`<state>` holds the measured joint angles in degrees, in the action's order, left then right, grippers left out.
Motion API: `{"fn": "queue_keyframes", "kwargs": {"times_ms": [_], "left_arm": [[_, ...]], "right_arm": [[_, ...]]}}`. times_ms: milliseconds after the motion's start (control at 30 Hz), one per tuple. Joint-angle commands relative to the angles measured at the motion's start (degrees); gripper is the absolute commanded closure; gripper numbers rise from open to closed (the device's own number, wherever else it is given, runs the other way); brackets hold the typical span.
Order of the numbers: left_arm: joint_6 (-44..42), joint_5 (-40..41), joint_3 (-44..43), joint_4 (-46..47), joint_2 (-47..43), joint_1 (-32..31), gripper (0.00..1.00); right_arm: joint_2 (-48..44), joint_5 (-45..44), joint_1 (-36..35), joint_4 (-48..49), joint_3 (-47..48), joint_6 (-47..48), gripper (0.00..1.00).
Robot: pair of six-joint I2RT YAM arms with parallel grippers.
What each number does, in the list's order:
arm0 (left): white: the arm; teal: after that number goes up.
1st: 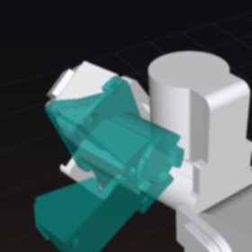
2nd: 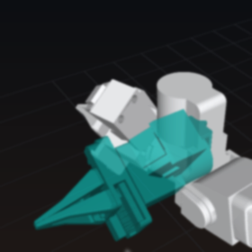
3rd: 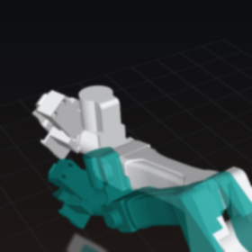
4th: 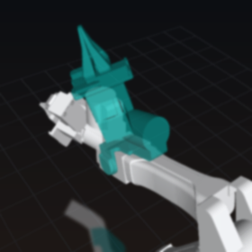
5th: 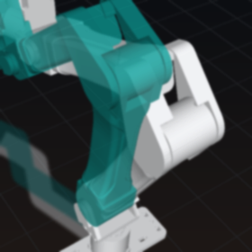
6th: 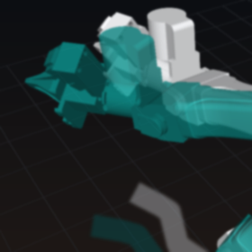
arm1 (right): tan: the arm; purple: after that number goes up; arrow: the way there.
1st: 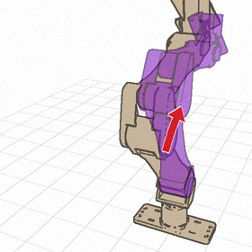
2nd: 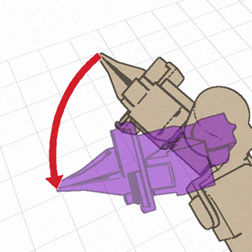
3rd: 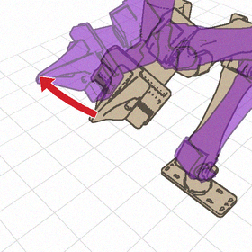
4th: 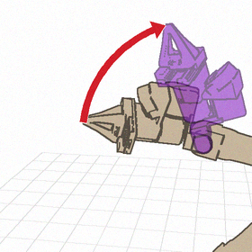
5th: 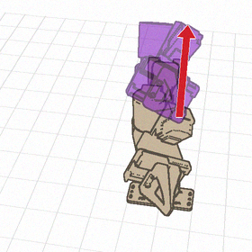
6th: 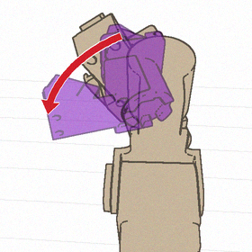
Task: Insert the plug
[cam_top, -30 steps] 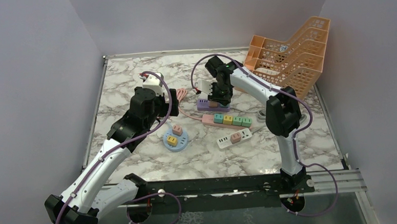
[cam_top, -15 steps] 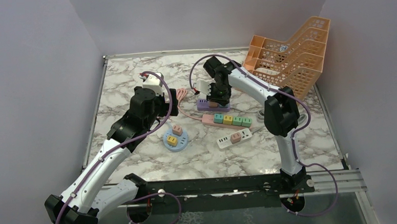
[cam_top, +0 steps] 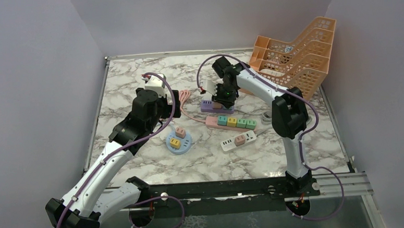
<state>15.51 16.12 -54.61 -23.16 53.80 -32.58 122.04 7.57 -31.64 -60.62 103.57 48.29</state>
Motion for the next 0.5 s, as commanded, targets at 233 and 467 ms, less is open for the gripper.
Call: {"fn": "queue_keyframes", "kwargs": {"times_ms": [233, 467], "left_arm": [[1.05, 1.17, -1.65, 1.98, 0.49, 0.32, 0.01], [6.65, 1.76, -2.75, 1.06, 0.18, 0.32, 0.01]], "right_arm": [[4.29, 1.29, 1.40, 6.01, 1.24, -8.80, 0.63], [-10.94, 5.85, 3.04, 16.23, -0.47, -15.04, 0.32]]}}
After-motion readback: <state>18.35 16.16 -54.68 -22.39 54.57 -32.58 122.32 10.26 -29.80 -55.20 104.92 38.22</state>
